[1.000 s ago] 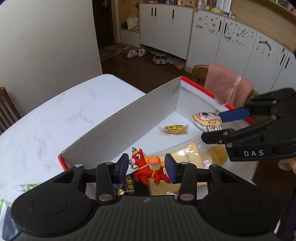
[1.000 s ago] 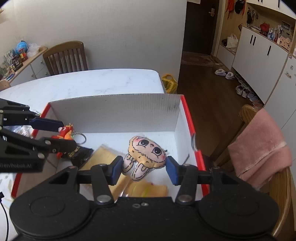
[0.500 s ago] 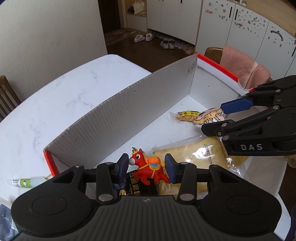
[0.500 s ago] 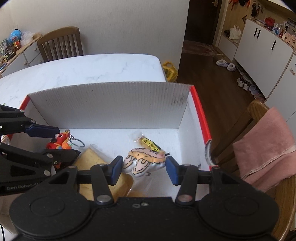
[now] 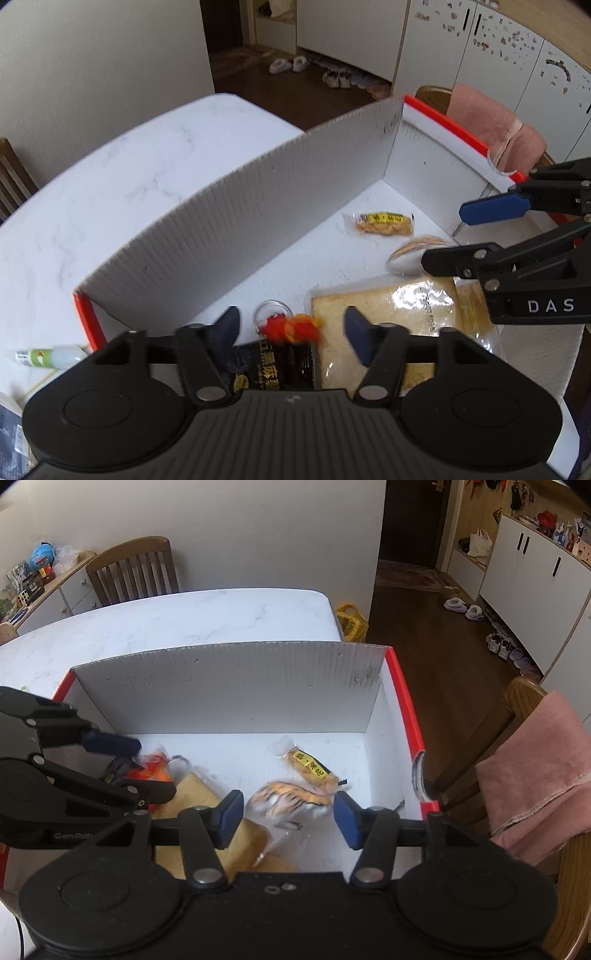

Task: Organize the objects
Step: 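Lower both items into the box and open both grippers, then withdraw both grippers from the box back over the table items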

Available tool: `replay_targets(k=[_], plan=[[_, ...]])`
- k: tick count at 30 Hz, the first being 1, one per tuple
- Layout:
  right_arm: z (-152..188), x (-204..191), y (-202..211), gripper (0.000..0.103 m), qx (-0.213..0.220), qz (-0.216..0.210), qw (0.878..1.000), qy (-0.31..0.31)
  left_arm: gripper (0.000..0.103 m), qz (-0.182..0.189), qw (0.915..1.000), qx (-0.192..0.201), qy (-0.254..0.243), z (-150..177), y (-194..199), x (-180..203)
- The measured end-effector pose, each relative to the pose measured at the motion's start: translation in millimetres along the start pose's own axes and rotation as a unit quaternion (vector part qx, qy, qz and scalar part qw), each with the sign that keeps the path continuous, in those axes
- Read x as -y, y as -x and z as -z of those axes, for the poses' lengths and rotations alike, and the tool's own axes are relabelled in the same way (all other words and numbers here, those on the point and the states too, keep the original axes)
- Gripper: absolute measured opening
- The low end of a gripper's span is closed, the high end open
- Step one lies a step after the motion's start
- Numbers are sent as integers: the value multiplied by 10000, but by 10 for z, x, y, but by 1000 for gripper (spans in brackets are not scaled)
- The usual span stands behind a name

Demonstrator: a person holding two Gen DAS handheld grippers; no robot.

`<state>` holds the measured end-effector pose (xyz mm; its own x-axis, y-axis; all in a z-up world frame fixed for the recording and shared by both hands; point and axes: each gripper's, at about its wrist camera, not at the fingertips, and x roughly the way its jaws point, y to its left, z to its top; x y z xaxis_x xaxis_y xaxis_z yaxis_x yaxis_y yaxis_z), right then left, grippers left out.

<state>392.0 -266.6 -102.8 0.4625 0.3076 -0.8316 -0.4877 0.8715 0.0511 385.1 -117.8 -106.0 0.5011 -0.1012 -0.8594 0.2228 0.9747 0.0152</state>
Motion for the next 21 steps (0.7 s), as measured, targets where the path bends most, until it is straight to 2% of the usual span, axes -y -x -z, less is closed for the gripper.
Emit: replay_targets(k=[2, 4, 21], plan=[[12, 11, 27, 62, 23, -34, 10000, -33, 65, 49, 10000, 36, 25, -2, 27, 1], [18, 20, 69, 64, 82, -57, 9999, -42, 65, 68, 9999, 90, 36, 10, 66, 1], [141, -111, 581, 65, 383, -235, 9990, 9, 65, 374, 9970, 618, 258, 191, 593, -57]])
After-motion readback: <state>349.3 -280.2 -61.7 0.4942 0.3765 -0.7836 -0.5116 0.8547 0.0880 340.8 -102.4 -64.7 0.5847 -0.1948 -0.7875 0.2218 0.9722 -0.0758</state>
